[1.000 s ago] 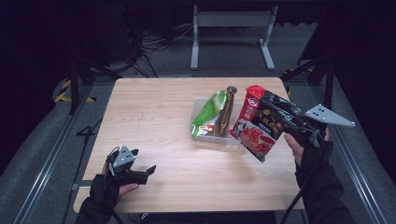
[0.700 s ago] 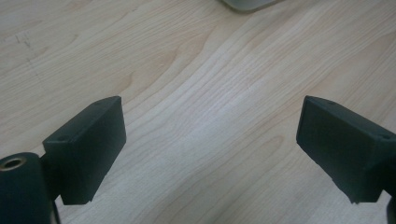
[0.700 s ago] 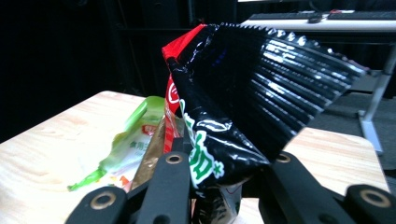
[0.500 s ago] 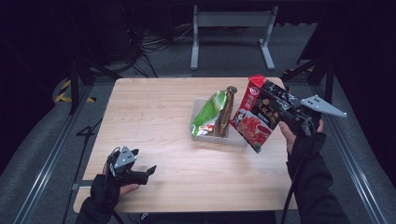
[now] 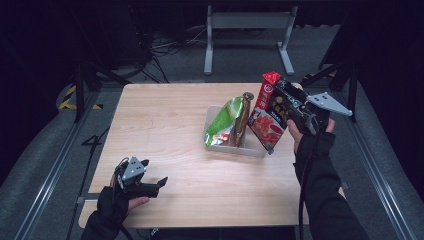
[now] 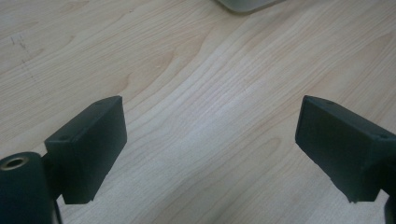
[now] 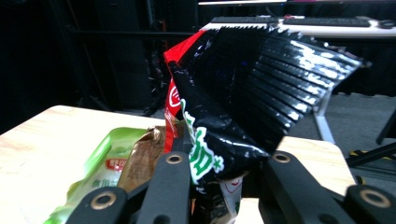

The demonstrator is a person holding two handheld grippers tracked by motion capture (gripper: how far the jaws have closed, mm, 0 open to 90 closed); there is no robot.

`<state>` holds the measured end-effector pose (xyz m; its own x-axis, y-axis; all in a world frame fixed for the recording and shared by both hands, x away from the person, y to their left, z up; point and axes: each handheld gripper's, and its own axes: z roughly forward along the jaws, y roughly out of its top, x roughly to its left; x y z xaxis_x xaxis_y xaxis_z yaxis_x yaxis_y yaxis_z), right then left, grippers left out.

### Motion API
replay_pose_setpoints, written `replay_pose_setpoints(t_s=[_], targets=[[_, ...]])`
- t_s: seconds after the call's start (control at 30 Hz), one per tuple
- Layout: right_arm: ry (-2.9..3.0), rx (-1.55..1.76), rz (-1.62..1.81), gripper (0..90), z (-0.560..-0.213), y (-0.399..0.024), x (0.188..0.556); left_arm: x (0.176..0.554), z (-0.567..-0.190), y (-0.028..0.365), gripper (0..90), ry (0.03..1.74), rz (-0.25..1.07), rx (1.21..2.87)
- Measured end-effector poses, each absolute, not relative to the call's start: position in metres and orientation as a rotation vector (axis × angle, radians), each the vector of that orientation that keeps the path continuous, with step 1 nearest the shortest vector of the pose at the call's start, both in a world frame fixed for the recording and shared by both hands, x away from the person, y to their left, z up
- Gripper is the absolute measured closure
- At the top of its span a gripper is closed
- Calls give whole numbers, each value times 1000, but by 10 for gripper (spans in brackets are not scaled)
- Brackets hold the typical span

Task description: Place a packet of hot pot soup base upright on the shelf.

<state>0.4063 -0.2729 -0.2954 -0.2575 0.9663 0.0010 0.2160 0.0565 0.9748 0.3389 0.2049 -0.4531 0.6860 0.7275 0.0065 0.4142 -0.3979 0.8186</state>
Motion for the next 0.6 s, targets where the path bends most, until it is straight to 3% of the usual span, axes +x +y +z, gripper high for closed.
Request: replay_pose_setpoints(t_s=[0.6], targets=[[1505,1133,1130,791,-306,-236,427,339,-454,203,96,855,447,2042]])
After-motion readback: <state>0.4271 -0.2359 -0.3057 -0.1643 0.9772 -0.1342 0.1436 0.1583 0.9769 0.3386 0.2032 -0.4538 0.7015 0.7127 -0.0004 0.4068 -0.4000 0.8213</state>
